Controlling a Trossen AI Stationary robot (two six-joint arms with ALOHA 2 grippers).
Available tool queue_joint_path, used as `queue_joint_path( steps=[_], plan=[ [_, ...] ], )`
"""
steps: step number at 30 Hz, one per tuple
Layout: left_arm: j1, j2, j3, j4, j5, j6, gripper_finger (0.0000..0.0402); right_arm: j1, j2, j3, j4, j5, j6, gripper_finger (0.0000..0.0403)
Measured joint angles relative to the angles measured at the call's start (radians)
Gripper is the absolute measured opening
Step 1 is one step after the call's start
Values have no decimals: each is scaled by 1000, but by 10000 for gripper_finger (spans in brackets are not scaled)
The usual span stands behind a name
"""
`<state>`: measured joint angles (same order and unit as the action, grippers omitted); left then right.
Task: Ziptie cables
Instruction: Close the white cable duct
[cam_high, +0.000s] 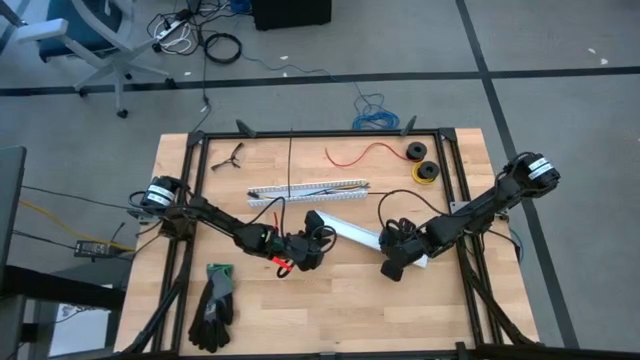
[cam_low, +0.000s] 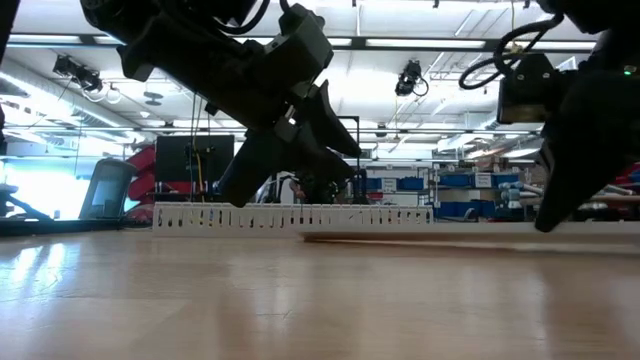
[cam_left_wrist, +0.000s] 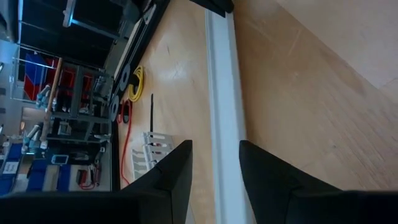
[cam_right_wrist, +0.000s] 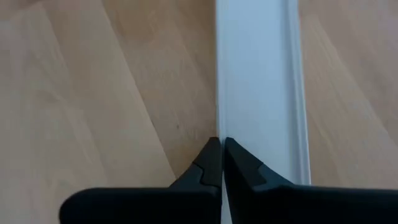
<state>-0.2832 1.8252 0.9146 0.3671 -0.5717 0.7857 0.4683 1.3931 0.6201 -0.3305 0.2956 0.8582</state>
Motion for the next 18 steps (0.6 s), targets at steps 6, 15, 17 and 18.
queue_joint_path(
  steps=[6,15,17,18],
  plan=[
    [2,55,7,5,-3,51,143,-14,-4,0,43,8,-23,0],
    [0,175,89,-7,-113,64,143,-15,-4,1,70,10,-29,0],
    [6,178,98,-7,-109,61,143,-15,-4,1,77,6,-31,0],
    [9,178,99,-5,-102,59,143,-15,-4,1,82,5,-33,0]
  ],
)
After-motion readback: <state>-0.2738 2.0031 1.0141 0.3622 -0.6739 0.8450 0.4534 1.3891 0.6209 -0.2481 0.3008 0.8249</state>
